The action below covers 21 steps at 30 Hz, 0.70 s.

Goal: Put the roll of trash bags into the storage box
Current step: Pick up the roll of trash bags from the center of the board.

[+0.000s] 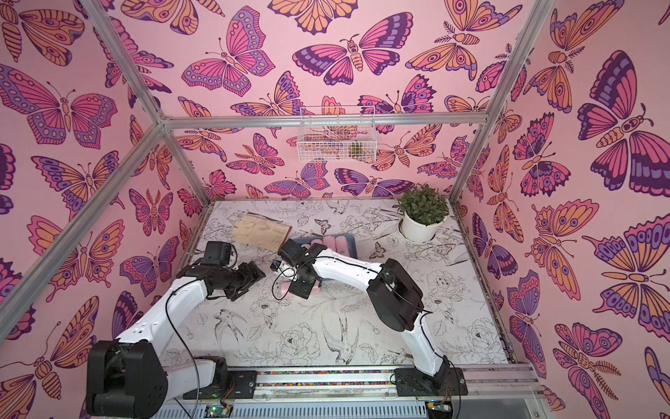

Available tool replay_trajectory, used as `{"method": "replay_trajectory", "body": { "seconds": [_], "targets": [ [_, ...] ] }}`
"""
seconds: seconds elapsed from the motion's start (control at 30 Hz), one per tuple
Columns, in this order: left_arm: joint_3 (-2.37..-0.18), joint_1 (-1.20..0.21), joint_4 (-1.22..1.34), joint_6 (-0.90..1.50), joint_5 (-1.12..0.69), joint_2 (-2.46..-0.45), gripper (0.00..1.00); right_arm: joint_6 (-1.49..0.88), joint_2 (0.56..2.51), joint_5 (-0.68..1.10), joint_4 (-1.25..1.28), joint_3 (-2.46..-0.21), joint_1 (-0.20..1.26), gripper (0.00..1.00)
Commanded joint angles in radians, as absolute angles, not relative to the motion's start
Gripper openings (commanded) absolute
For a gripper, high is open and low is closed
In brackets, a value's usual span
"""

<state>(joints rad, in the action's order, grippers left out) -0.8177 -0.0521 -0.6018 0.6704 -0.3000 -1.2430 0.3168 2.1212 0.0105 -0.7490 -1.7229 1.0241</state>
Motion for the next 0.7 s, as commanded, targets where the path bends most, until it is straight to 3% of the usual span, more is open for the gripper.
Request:
{"method": "replay_trajectory", "body": {
  "seconds": [0.0,0.67],
  "targets": [
    [-0.794,-0.037,-0.609,0.663,-0.32,-1.223,0.82,0.337,2.151,-0.007,-0.755,-1.751,1.037,0.69],
    [-0.768,0.023,-0.604,0.659,-0.351,-1.206,0.82,0.337,2.16,0.021,-0.748,-1.672,1.051,0.59]
  ]
}}
